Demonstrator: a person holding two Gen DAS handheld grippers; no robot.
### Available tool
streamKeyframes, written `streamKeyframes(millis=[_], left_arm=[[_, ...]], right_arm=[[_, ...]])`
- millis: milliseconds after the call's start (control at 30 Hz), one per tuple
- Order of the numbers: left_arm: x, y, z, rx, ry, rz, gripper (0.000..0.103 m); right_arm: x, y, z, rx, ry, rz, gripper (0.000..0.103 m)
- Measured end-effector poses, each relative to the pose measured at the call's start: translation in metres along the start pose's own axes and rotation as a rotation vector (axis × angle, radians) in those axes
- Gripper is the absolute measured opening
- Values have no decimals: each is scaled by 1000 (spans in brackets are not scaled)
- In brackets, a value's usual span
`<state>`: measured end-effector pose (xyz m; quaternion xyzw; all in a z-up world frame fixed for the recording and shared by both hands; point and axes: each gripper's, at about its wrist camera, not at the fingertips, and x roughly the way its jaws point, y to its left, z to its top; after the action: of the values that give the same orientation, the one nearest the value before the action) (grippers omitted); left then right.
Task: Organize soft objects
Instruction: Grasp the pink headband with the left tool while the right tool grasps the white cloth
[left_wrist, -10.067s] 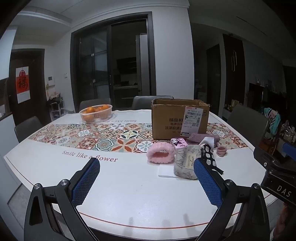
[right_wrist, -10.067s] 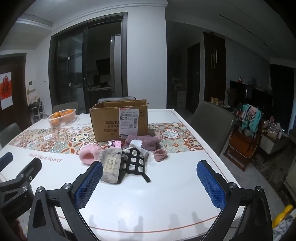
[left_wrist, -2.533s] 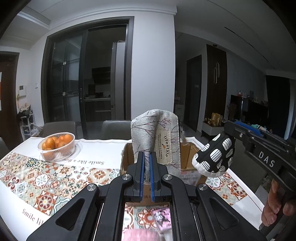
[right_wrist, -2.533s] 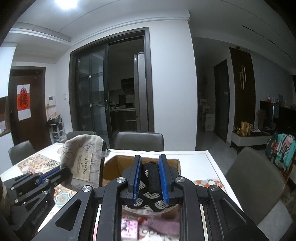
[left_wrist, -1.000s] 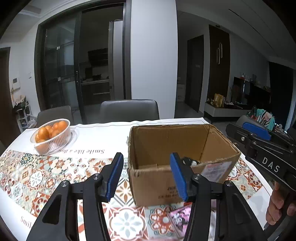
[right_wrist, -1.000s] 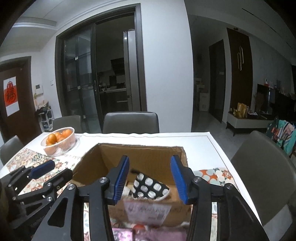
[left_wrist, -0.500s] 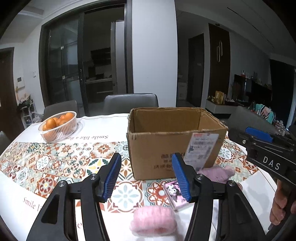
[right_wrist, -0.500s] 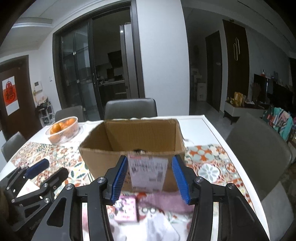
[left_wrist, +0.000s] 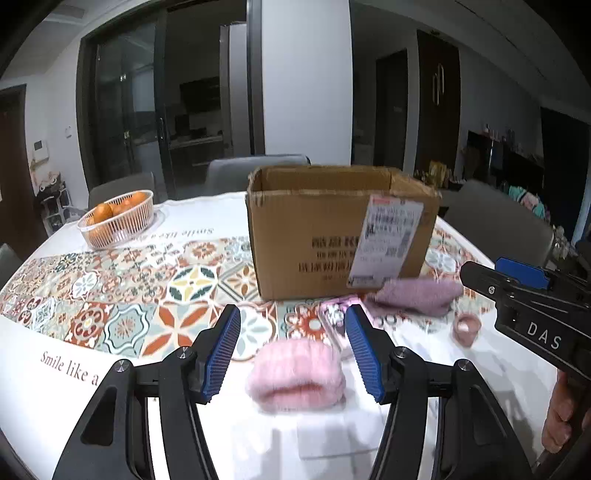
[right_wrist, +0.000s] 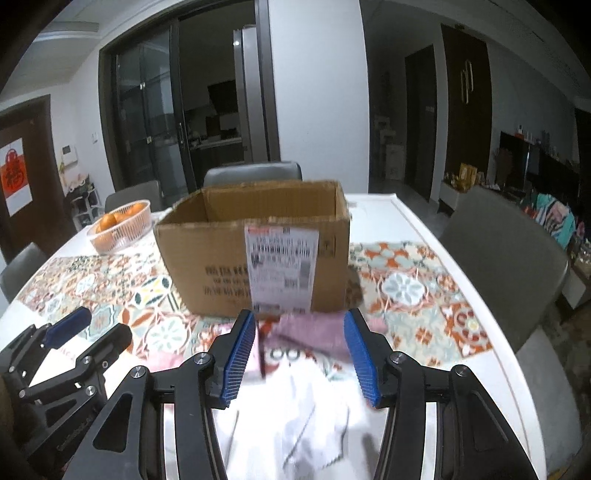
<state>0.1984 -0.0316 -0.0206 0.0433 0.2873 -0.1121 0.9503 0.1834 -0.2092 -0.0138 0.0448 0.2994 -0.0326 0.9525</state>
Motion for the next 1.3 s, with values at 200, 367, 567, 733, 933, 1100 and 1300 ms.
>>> streamKeyframes(millis=[200,367,567,733,933,1100,1300], left_arm=[[4,-5,-16,42,38,17,59],[12,-7,-24,63,58,14,67],[25,-7,-32,61,88,13,72],[37,-6,-38,57,113,18,74],[50,-6,-43,67,137,39,79],[61,-4,-48,48,173,27,79],[67,-2,-50,21,191,0,77]], right_arm=[[5,0,-24,-11,55,1,52],[14,-2,-39,4,100,4,60],[31,-5,-53,6,154,3,60],[45,-6,-62,9,197,4,60],[57,-7,-69,-1,223,-8,60],[67,-6,-73,-10,242,-10,60],[74,-7,-77,-6,266,-4,60]])
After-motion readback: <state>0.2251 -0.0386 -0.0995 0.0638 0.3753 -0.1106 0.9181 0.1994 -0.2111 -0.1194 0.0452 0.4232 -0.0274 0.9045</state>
